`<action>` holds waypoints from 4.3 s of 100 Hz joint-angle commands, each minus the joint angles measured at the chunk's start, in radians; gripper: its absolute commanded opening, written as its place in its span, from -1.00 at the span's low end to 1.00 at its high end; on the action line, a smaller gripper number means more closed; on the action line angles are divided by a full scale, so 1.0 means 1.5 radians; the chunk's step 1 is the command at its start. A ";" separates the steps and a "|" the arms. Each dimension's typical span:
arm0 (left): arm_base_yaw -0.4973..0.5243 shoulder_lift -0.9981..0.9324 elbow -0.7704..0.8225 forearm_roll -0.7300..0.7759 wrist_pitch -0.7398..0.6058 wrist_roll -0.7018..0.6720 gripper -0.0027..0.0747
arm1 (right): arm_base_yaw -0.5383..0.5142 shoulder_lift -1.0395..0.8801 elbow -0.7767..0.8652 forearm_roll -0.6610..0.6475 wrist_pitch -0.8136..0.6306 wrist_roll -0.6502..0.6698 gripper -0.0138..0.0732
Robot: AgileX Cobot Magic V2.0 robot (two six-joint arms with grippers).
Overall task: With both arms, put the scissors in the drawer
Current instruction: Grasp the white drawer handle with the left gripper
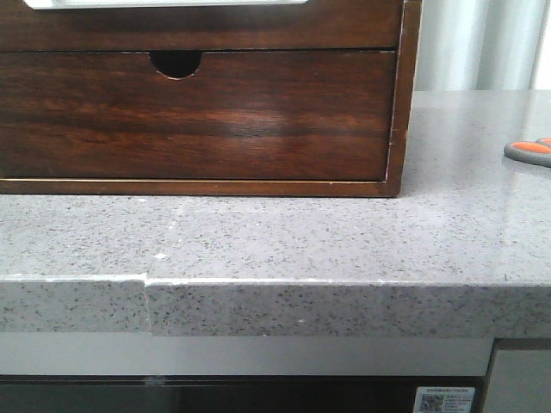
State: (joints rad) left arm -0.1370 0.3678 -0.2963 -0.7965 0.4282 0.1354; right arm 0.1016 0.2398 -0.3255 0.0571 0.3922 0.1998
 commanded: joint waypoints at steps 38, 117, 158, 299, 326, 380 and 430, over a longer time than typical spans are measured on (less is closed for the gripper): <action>-0.002 0.029 -0.025 -0.166 0.031 0.006 0.21 | -0.005 0.014 -0.024 0.052 -0.034 0.000 -0.10; -0.002 0.397 -0.202 -0.695 0.233 0.287 0.34 | -0.005 0.014 -0.024 0.050 -0.001 0.000 0.22; -0.002 0.473 -0.245 -0.711 0.234 0.316 0.34 | -0.005 0.014 -0.023 0.042 -0.001 0.000 0.22; -0.002 0.516 -0.256 -0.711 0.161 0.332 -0.14 | -0.005 0.014 -0.022 0.035 -0.001 0.000 0.21; -0.002 0.516 -0.257 -0.711 0.191 0.332 -0.14 | -0.005 0.014 -0.022 0.035 -0.001 0.000 0.21; -0.002 0.516 -0.258 -0.711 0.201 0.332 0.01 | -0.005 0.014 -0.022 0.035 -0.001 0.000 0.21; -0.002 0.516 -0.284 -0.711 0.200 0.331 0.11 | -0.005 0.014 -0.022 0.035 -0.001 0.000 0.21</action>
State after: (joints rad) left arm -0.1370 1.1553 -0.6741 -1.7901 0.6929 0.6306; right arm 0.1016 0.2414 -0.3255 0.1166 0.4617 0.1998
